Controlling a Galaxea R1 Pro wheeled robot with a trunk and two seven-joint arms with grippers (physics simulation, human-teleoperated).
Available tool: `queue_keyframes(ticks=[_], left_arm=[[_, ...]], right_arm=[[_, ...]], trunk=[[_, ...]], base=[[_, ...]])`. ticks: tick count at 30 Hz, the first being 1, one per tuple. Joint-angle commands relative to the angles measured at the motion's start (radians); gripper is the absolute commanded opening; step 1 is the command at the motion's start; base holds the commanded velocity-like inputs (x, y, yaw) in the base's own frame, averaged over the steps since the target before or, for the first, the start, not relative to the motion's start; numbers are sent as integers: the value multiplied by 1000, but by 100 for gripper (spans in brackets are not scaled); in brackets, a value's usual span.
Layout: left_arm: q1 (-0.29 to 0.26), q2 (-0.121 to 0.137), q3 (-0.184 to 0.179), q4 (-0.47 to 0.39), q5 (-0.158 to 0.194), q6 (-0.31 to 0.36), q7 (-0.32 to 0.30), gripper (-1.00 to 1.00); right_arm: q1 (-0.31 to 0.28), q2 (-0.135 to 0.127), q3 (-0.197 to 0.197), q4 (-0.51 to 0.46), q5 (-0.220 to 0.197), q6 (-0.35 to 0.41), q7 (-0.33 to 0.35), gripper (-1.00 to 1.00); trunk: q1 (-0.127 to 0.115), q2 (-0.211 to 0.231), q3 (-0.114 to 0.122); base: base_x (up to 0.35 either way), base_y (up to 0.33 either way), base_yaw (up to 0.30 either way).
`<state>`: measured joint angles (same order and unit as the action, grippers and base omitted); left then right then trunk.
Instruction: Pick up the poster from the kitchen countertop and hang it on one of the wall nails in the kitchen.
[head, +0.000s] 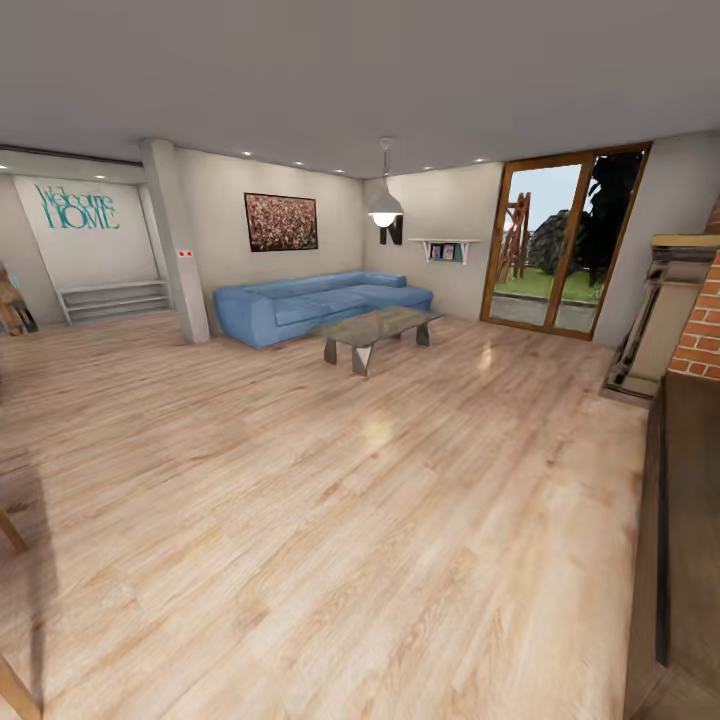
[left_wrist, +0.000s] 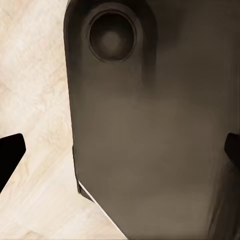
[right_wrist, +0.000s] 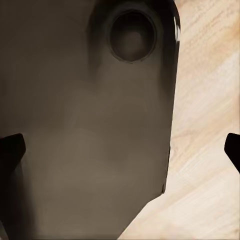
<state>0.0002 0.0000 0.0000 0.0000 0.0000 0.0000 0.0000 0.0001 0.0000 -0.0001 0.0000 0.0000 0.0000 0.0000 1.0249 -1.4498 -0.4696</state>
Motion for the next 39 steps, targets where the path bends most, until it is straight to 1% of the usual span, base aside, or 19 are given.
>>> queue_keyframes(ticks=[1,3,4,24,30,34,35,36,37,39], left_arm=[[0,0,0,0,0,0,0,100],[3,-11,-2,-8,3,-3,-3,100],[3,-12,-2,-8,3,-3,-3,100],[3,-12,-2,-8,3,-3,-3,100],[35,-15,3,-41,0,-33,1,100],[40,-15,5,-63,-3,-51,1,100],[40,-15,5,-619,-3,-53,1,100],[41,-13,7,-632,-3,-62,1,100],[41,-6,10,-640,-2,-100,1,100],[42,-5,11,-640,-2,-118,1,100]], right_arm=[[0,0,0,0,0,0,0,100],[-1,-1,3,11,0,1,-1,100],[-1,-1,3,12,-1,1,-1,100],[-1,-2,2,12,-1,0,0,100],[-36,-35,-1,-22,2,-29,-2,100],[-59,-57,-1,-45,3,-51,-3,100],[-117,-123,-1,-502,3,-92,-3,100],[-119,-134,-1,-519,3,-94,-3,100],[-120,-147,-1,-539,3,-102,-3,100],[-121,-150,-1,-541,4,-108,-3,100]], trunk=[[0,0,0],[0,0,0],[0,0,0],[0,0,0],[0,0,0],[0,0,0],[0,0,0],[0,0,0],[0,0,0],[0,0,0]], base=[[0,0,0],[0,0,0],[0,0,0],[0,0,0],[0,0,0],[0,0,0],[0,0,0],[0,0,0],[0,0,0],[0,0,0]])
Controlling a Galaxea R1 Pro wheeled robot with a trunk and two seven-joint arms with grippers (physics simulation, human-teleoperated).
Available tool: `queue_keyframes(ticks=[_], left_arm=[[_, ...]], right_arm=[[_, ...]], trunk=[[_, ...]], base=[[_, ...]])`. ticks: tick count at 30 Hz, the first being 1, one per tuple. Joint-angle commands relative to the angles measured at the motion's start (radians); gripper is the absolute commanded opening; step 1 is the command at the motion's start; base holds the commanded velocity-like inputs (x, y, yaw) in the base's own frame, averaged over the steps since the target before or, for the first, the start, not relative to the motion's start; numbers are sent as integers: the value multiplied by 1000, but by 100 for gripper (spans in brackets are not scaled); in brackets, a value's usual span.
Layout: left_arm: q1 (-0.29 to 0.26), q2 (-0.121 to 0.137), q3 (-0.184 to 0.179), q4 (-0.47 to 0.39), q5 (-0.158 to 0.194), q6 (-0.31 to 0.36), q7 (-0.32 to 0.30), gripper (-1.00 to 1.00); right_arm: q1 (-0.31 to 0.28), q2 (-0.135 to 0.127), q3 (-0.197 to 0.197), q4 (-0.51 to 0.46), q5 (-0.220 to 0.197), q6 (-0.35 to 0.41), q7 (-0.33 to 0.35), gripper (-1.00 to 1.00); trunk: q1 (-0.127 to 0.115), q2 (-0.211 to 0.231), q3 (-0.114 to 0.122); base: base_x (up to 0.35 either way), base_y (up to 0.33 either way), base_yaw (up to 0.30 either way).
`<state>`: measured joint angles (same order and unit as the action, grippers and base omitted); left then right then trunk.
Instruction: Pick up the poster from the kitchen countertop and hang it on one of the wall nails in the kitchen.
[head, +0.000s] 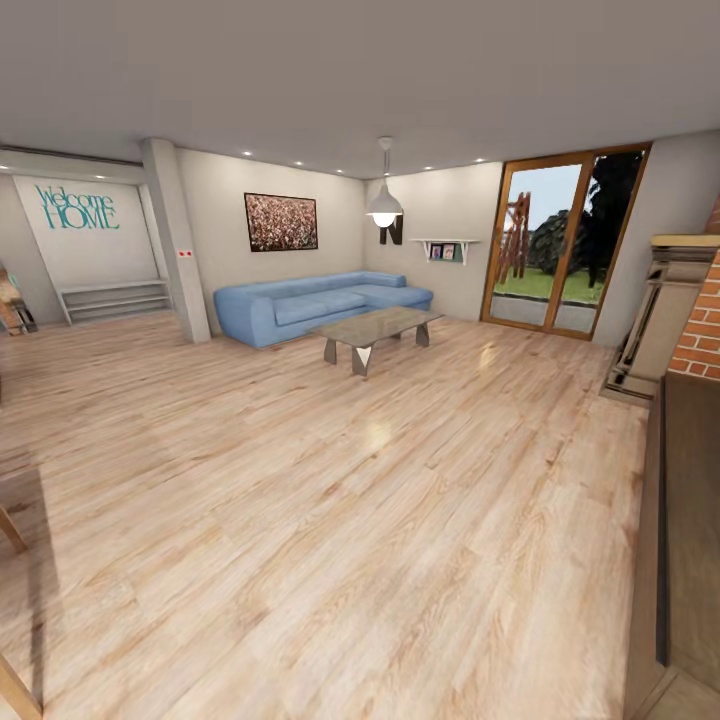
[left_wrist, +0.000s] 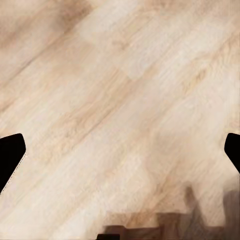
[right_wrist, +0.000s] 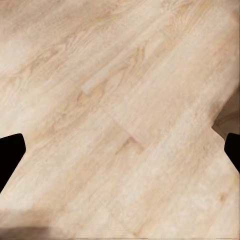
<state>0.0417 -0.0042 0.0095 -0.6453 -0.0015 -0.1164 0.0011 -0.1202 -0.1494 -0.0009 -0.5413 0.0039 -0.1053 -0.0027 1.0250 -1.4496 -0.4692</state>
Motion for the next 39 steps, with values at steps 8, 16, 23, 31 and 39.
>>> queue_keyframes(ticks=[8,16,23,31,39], left_arm=[[1,3,3,32,1,-44,1,100],[1,3,3,32,1,-45,1,100],[1,3,4,32,1,-45,2,100],[1,3,3,32,1,-45,1,100],[1,3,4,32,1,-45,1,100]], right_arm=[[13,-11,4,5,4,-22,0,100],[13,-6,8,6,6,-23,-2,100],[13,-5,9,6,7,-24,-2,100],[13,-5,9,6,6,-23,-1,100],[13,-3,9,6,5,-24,-2,100]], trunk=[[0,0,-1],[0,0,-1],[0,0,-1],[0,0,-1],[0,0,-1]], base=[[0,-71,12],[0,-51,221],[0,-4,284],[-33,-109,153],[-8,-29,264]])
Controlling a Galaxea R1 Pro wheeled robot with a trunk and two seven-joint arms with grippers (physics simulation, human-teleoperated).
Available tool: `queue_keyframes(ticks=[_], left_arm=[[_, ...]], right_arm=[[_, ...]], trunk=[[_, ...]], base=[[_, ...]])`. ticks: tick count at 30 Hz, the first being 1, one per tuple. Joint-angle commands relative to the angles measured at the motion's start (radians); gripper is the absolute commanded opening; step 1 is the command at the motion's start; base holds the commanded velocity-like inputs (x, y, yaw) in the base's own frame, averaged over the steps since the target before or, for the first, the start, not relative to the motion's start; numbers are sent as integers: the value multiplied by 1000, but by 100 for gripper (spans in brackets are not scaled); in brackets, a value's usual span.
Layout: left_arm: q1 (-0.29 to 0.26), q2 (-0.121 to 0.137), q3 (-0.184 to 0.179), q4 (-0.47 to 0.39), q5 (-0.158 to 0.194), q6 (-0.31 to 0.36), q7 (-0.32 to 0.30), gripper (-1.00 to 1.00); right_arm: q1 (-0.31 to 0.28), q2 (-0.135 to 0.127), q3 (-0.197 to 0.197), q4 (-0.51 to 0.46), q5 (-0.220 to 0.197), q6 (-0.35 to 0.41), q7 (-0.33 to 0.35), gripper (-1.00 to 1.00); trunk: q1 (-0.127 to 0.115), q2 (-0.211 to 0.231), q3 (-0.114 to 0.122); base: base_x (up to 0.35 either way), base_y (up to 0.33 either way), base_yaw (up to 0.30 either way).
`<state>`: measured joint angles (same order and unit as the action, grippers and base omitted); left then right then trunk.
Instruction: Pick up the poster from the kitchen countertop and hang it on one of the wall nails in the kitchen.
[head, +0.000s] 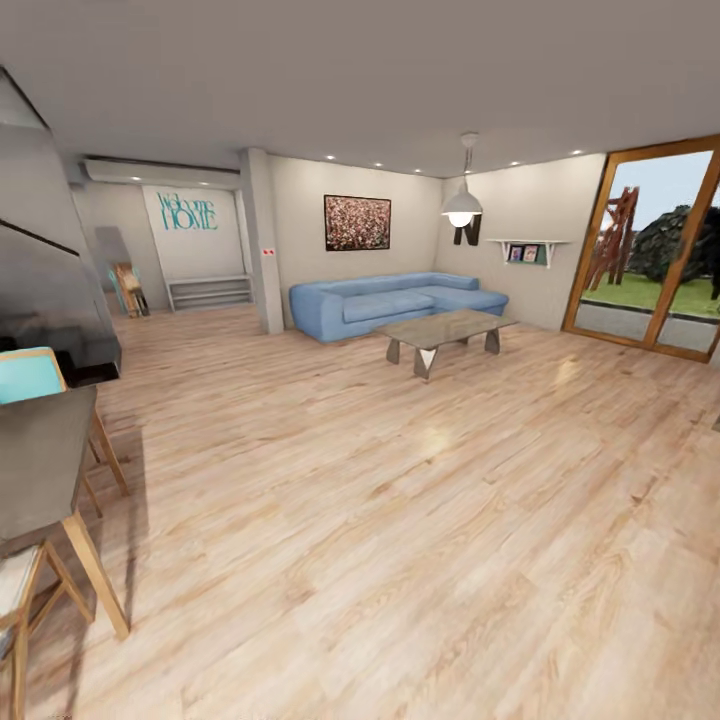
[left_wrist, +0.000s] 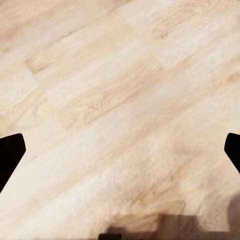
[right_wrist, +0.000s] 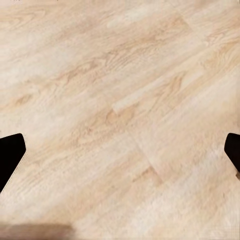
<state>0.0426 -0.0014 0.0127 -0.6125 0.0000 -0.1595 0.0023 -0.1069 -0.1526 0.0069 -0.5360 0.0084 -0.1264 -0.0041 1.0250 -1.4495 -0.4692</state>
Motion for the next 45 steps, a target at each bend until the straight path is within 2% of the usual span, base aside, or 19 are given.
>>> queue_keyframes(ticks=[1,45], left_arm=[[0,0,1,-1,0,-2,0,100],[0,0,1,0,0,-2,1,100]], right_arm=[[-1,0,1,1,1,-3,0,100],[-1,2,2,1,2,-4,-2,100]], trunk=[[0,0,-1],[0,0,-1]], base=[[-1,-5,285],[0,0,290]])
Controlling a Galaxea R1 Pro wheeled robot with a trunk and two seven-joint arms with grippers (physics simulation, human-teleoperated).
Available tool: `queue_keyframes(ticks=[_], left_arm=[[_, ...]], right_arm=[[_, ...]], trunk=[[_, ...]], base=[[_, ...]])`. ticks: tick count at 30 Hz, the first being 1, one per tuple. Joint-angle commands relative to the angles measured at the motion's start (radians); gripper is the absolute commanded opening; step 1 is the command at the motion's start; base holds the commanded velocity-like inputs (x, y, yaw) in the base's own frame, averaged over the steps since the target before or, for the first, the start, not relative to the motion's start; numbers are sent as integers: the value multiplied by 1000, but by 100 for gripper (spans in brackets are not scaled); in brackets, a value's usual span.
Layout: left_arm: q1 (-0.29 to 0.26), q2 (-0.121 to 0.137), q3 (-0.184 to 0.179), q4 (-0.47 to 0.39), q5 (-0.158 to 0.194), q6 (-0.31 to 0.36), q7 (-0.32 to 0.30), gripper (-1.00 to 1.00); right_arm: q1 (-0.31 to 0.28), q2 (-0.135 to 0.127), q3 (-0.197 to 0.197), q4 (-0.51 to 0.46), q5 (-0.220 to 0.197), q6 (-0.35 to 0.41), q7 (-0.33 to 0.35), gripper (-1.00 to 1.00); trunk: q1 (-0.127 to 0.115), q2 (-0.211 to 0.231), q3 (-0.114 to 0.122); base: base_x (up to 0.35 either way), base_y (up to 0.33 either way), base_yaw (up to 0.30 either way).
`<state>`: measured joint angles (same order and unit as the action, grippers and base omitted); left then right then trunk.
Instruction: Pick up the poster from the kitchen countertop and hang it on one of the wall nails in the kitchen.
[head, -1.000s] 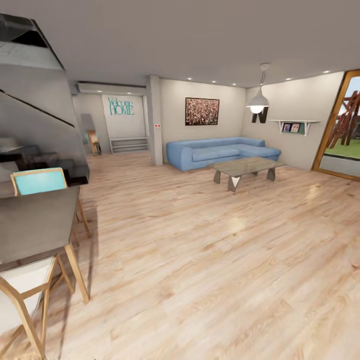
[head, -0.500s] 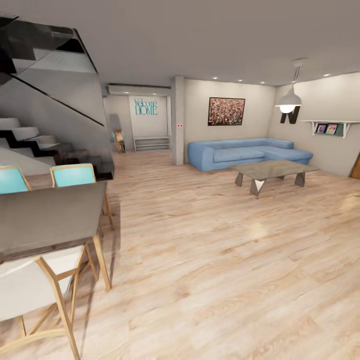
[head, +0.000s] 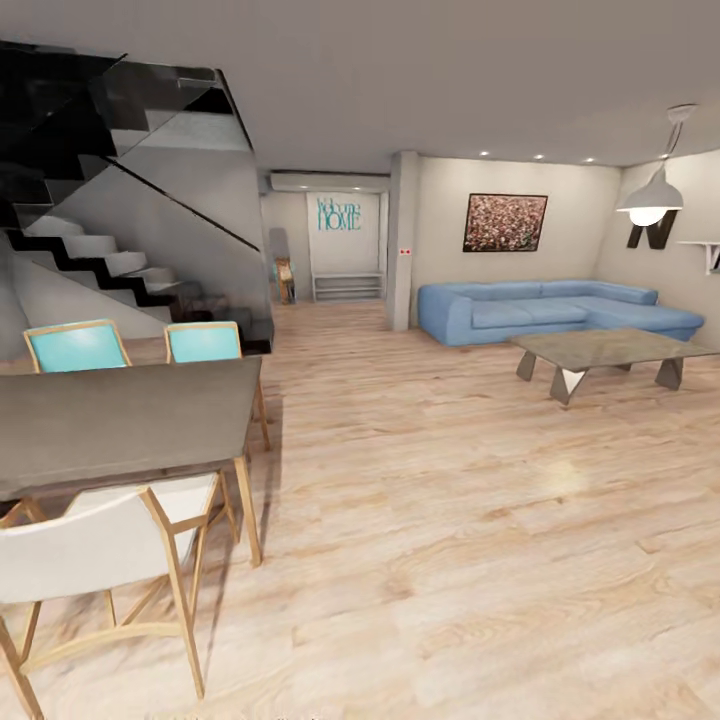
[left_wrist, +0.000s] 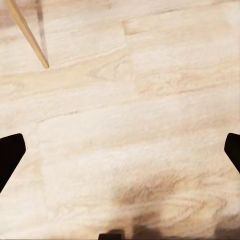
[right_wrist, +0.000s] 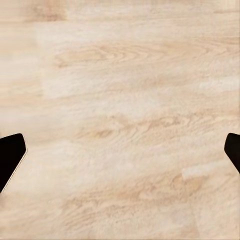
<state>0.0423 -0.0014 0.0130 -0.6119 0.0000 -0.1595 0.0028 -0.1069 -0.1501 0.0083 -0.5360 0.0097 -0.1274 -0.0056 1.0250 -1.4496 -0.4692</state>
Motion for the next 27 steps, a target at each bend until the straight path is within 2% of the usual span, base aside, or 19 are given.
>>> queue_keyframes(ticks=[1,6,7,9,15,27], left_arm=[[0,0,1,-1,0,-2,0,100],[0,0,1,-2,0,-2,-1,100],[1,0,1,-2,0,-2,-1,100],[1,0,1,-1,0,-2,-1,100],[0,0,5,-1,0,-2,0,100],[0,1,16,0,0,-2,0,100]], right_arm=[[-1,0,1,1,1,-3,-1,100],[0,-5,-1,6,1,-1,2,100],[1,-9,1,59,2,-2,2,100],[1,-7,2,71,2,-3,2,100],[1,-3,4,76,1,-4,2,100],[0,1,4,76,1,-4,0,100]], trunk=[[0,0,-1],[0,0,-1],[0,0,-1],[0,0,-1],[0,0,-2],[0,0,-11]], base=[[0,0,290],[-83,-107,148],[-176,-239,10],[-162,-214,6],[-62,-80,47],[-5,-7,215]])
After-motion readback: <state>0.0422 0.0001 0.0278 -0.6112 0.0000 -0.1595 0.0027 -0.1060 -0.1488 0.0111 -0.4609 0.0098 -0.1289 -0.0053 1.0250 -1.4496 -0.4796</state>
